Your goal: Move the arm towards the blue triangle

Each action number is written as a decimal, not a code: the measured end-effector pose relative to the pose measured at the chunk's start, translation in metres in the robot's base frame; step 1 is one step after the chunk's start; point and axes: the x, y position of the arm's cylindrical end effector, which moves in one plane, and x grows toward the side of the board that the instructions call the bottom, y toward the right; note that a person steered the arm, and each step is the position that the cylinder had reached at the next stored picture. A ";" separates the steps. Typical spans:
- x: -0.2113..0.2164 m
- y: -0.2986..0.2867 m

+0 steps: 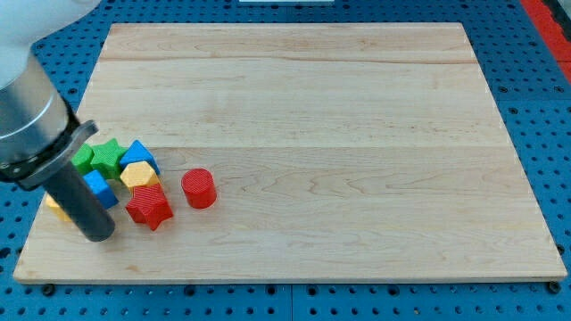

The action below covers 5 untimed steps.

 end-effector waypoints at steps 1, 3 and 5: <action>-0.016 0.052; -0.053 0.140; -0.063 0.187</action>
